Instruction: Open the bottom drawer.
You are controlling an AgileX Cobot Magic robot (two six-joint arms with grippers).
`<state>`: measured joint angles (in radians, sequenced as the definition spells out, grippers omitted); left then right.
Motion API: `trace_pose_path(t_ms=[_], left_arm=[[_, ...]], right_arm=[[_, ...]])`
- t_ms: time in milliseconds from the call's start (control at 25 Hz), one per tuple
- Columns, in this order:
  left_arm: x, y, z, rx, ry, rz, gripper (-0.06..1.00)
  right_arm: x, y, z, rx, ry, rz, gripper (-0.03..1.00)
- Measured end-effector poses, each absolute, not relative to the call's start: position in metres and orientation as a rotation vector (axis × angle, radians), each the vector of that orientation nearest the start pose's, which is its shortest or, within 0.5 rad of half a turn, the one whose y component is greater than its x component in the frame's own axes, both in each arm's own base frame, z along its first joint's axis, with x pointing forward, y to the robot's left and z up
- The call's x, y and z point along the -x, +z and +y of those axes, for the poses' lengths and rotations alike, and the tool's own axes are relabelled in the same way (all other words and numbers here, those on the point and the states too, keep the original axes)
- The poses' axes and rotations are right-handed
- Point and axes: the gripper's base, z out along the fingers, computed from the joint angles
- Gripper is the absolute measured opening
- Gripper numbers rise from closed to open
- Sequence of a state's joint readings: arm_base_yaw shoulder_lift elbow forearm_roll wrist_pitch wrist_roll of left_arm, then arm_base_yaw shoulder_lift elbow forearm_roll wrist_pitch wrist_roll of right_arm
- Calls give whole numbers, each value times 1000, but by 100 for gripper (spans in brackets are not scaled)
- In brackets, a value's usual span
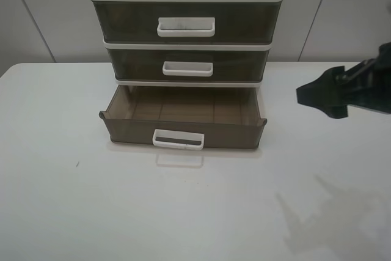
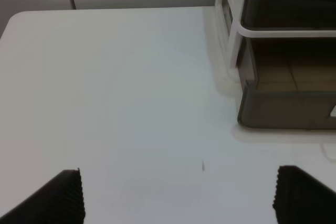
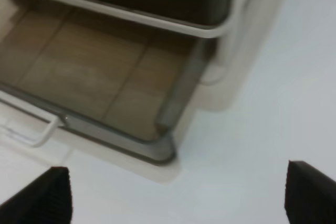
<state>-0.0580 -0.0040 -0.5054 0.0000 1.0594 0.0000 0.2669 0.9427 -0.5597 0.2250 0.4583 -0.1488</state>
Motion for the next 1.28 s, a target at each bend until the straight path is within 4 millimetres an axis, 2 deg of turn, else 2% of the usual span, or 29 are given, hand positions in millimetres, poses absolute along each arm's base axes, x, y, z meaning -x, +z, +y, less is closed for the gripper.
trace_pose_path(t_ms=[120,200,320,440,520,680,920,1280], left_arm=[[6,279,0,-59,-36,2033,74],[6,279,0,-59,-36,2033,74],[6,279,0,-59,-36,2033,74],[6,279,0,-59,-36,2033,74],[6,279,0,-59,-36,2033,74],[6,279,0,-59,-36,2033,74],[6,279,0,-59,-36,2033,74],[6,279,0,-59,-36,2033,74]], right_arm=[[-141,280,28,130,189,2277,80],[-118,291,17,65,152,2233,80],[-79,305,9,45,117,2112,80],[-48,316,4,55,74,2033,80],[-34,319,0,62,32,2013,80],[-8,310,-4,76,-5,2041,80],[5,305,-7,70,-37,2042,80],[-4,284,-8,76,-70,2108,80]])
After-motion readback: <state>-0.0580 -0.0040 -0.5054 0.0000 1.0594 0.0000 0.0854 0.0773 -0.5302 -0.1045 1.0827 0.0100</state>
